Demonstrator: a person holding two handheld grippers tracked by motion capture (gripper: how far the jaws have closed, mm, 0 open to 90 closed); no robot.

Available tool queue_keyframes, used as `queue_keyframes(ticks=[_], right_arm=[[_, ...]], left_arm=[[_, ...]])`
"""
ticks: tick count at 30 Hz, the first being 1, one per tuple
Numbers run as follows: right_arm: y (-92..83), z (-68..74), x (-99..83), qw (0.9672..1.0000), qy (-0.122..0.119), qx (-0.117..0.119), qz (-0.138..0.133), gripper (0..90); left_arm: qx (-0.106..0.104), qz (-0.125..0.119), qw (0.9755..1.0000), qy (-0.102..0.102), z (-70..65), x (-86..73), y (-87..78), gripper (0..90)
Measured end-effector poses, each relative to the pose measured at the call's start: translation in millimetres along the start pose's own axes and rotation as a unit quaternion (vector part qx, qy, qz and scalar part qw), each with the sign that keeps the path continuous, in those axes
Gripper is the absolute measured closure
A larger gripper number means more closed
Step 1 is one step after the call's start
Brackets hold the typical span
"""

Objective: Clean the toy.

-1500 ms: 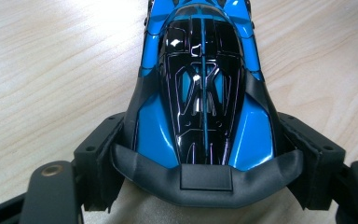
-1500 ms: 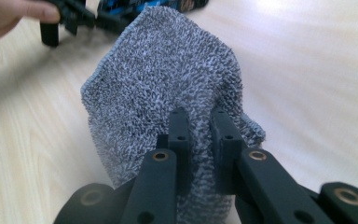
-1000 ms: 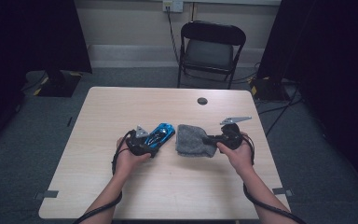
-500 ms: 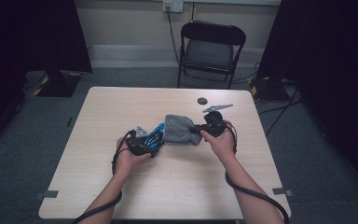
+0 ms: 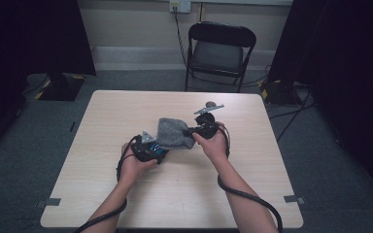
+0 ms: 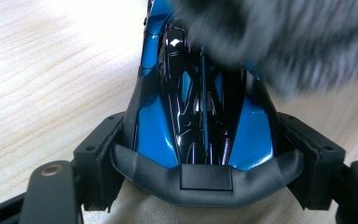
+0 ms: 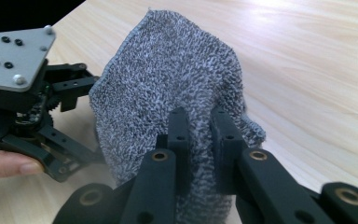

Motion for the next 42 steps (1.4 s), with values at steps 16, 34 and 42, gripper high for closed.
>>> queue_keyframes(ticks=[16, 34, 42], right_arm=[[51.3, 31.2, -6.7, 0.9981, -0.03, -0.003, 0.053, 79.9], [59.1, -0.3, -4.5, 0.9964, -0.013, -0.051, 0.067, 79.8], [55.2, -23.6, -4.3, 0.9949, 0.006, -0.072, 0.07, 79.4]], left_arm=[[0.0, 0.0, 1.0, 0.001, 0.2, 0.0, 0.0, 24.3], [0.0, 0.0, 1.0, 0.001, 0.2, 0.0, 0.0, 24.2], [0.001, 0.0, 1.0, 0.003, 0.5, 0.0, -0.1, 24.3]])
Point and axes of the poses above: each handheld gripper's, and its own axes: y roughly forward along the jaws, x roughly out of its top, z roughly to its left, the point moved 10 cm from there along y, roughly forward along the jaws, and after that the axes turned 7 degrees about z, right-handed, at the moved point
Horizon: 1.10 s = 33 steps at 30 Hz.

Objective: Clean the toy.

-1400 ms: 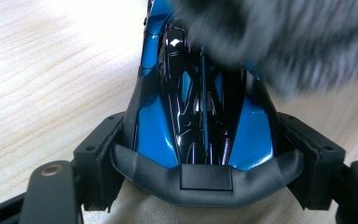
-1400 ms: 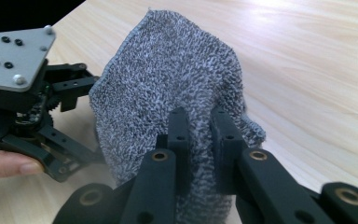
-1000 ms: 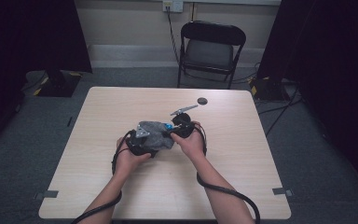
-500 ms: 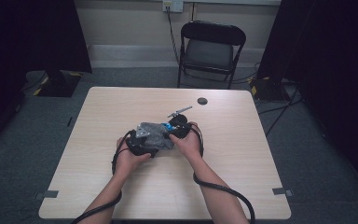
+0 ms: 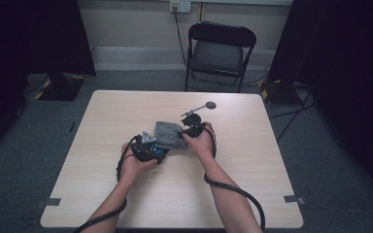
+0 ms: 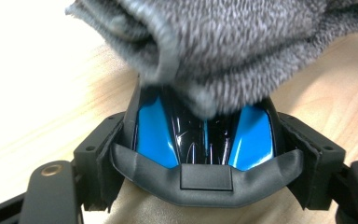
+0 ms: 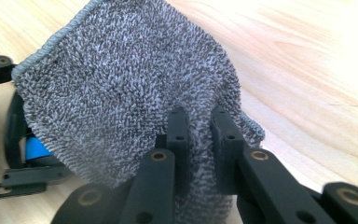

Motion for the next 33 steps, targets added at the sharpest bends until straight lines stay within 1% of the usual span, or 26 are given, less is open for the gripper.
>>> queue_keyframes(ticks=[1, 3, 5, 7, 8, 9, 10, 14, 15, 17, 24, 28, 29, 30, 33], right_arm=[[0.0, -2.9, -0.5, 1.0, 0.001, -0.003, 0.0, 79.4], [-0.8, -7.9, -0.9, 1.0, 0.006, -0.005, -0.002, 79.4], [-2.0, -13.2, -1.2, 0.9999, 0.01, -0.012, -0.003, 79.4], [-2.8, -17.1, -1.3, 0.9998, 0.014, -0.011, -0.004, 79.4], [-3.1, -19.1, -1.6, 0.9998, 0.016, -0.013, -0.003, 79.4], [-3.1, -19.1, -1.6, 0.9998, 0.016, -0.013, -0.003, 79.4], [-2.8, -22.3, -2.2, 0.9998, 0.018, -0.013, -0.001, 79.4], [-2.6, -27.8, -2.9, 0.9995, 0.019, -0.023, -0.001, 79.4], [-2.3, -28.8, -3.0, 0.9996, 0.017, -0.021, 0.0, 79.4], [-2.5, -32.0, -3.4, 0.9994, 0.017, -0.029, 0.002, 79.5], [-1.2, -41.0, -5.6, 0.9992, 0.011, -0.038, 0.009, 79.4], [-1.9, -44.3, -8.0, 0.999, 0.013, -0.041, 0.01, 79.4], [-4.0, -48.0, -9.5, 0.9988, 0.013, -0.047, 0.007, 79.4], [-4.0, -48.0, -9.5, 0.9988, 0.013, -0.047, 0.007, 79.4], [-9.2, -55.8, -12.6, 0.9985, 0.019, -0.052, 0.004, 79.4]], left_arm=[[-0.001, 0.0, 1.0, -0.003, -0.4, 0.0, 0.1, 24.3], [-0.001, -0.001, 1.0, -0.003, -0.4, 0.0, 0.1, 24.3], [-0.001, 0.0, 1.0, -0.003, -0.4, 0.0, 0.1, 24.2], [0.0, -0.001, 1.0, -0.003, -0.3, 0.1, 0.1, 24.3], [-0.001, -0.001, 1.0, -0.003, -0.4, 0.1, 0.1, 24.3], [-0.001, -0.001, 1.0, -0.003, -0.4, 0.1, 0.1, 24.2], [-0.001, -0.001, 1.0, -0.002, -0.3, 0.0, 0.1, 24.3], [0.0, 0.0, 1.0, -0.001, -0.1, 0.0, 0.0, 24.2], [0.0, 0.0, 1.0, -0.001, -0.2, 0.0, 0.0, 24.3], [-0.001, -0.001, 1.0, -0.003, -0.4, 0.0, 0.1, 24.2], [-0.001, -0.001, 1.0, -0.003, -0.4, 0.0, 0.1, 24.3], [-0.001, 0.0, 1.0, -0.002, -0.3, 0.0, 0.1, 24.2], [-0.001, -0.001, 1.0, -0.003, -0.4, 0.1, 0.1, 24.2], [-0.001, -0.001, 1.0, -0.003, -0.4, 0.1, 0.1, 24.2], [-0.001, -0.001, 1.0, -0.003, -0.4, 0.1, 0.1, 24.3]])
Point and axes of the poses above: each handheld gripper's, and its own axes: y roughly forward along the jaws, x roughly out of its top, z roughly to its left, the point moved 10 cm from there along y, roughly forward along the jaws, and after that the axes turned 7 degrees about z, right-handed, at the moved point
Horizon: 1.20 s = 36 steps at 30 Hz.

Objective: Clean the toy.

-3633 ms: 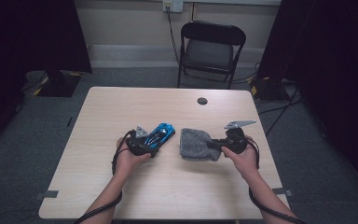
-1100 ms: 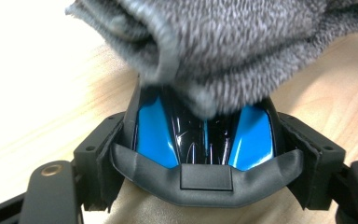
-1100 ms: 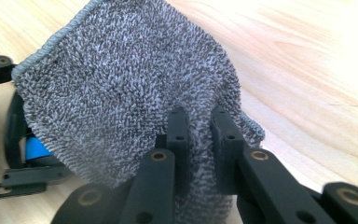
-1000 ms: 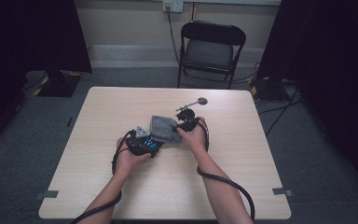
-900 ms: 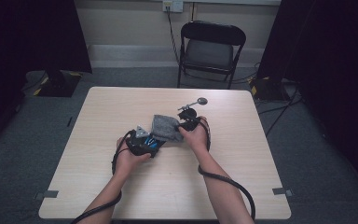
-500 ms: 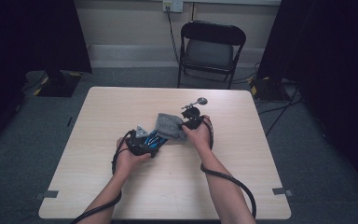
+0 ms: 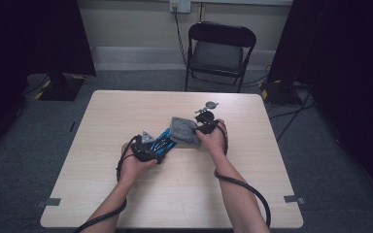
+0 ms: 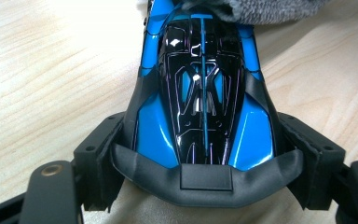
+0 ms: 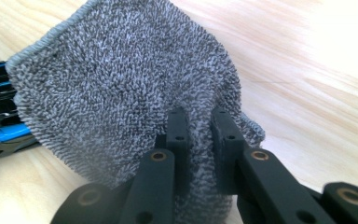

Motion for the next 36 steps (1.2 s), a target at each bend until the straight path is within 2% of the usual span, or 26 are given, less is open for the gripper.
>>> queue_keyframes(ticks=[15, 21, 25, 28, 32, 36], right_arm=[[-19.3, -28.0, -8.8, 0.9998, 0.014, -0.012, -0.012, 79.4], [-31.3, -35.3, -9.4, 0.9993, 0.023, -0.013, -0.025, 79.3], [-39.2, -33.0, -6.5, 0.9989, 0.027, -0.003, -0.039, 79.3], [-50.2, -26.1, -0.4, 0.9979, 0.024, 0.009, -0.059, 79.3], [-55.9, -18.1, 4.1, 0.9972, 0.021, 0.022, -0.069, 79.3], [-60.1, 5.2, 11.4, 0.9958, 0.007, 0.043, -0.081, 79.3]], left_arm=[[0.0, 0.0, 1.0, -0.001, -0.3, 0.0, 0.1, 24.3], [0.0, 0.0, 1.0, -0.002, -0.3, 0.0, 0.1, 24.2], [0.0, -0.001, 1.0, -0.001, -0.3, 0.1, 0.1, 24.3], [0.0, -0.001, 1.0, -0.001, -0.3, 0.0, 0.1, 24.3], [0.0, -0.001, 1.0, -0.001, -0.2, 0.0, 0.1, 24.2], [0.0, -0.001, 1.0, -0.002, -0.3, 0.0, 0.1, 24.2]])
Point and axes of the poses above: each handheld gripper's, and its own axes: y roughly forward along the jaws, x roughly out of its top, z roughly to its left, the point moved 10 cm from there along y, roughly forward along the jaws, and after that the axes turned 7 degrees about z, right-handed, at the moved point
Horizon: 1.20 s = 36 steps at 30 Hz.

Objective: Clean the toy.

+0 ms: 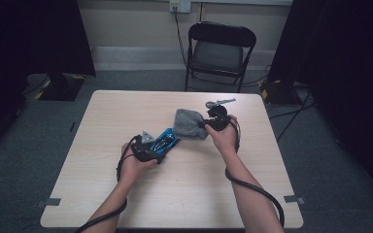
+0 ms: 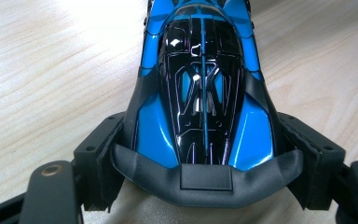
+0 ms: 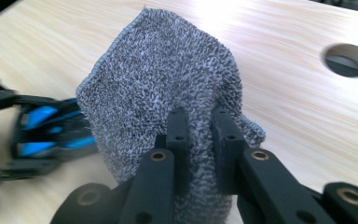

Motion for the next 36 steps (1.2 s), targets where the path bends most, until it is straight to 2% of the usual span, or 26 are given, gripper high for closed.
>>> queue_keyframes(ticks=[6, 9, 10, 12, 13, 20, 24, 29, 36], right_arm=[[8.9, 31.7, 2.6, 0.9994, -0.016, 0.031, 0.0, 79.2], [11.5, 39.8, 3.3, 0.999, -0.024, 0.038, 0.0, 79.2], [13.9, 48.1, 3.0, 0.9985, -0.03, 0.045, 0.001, 79.2], [14.7, 50.6, 2.8, 0.9984, -0.032, 0.046, 0.001, 79.2], [16.0, 57.2, 2.6, 0.998, -0.034, 0.053, 0.002, 79.2], [19.7, 75.1, 0.3, 0.9965, -0.04, 0.073, 0.005, 79.1], [23.6, 80.6, -2.4, 0.9961, -0.047, 0.074, 0.011, 79.0], [34.0, 94.4, -6.8, 0.9948, -0.049, 0.086, 0.022, 79.0], [47.8, 105.6, -10.4, 0.9938, -0.062, 0.085, 0.038, 78.9]], left_arm=[[0.0, 0.0, 1.0, 0.0, 0.1, 0.0, 0.0, 24.2], [0.0, 0.0, 1.0, 0.0, 0.0, 0.0, 0.0, 24.3], [0.0, 0.0, 1.0, 0.0, 0.1, 0.0, 0.0, 24.2], [0.0, 0.0, 1.0, 0.0, 0.1, 0.0, 0.0, 24.2], [0.0, 0.0, 1.0, 0.001, 0.1, -0.1, 0.0, 24.2], [0.0, 0.001, 1.0, 0.001, 0.1, -0.1, -0.1, 24.3], [0.0, 0.001, 1.0, 0.001, 0.1, -0.1, -0.1, 24.3], [0.0, 0.001, 1.0, 0.001, 0.2, -0.1, -0.1, 24.2], [0.001, 0.001, 1.0, 0.002, 0.3, -0.2, -0.2, 24.2]])
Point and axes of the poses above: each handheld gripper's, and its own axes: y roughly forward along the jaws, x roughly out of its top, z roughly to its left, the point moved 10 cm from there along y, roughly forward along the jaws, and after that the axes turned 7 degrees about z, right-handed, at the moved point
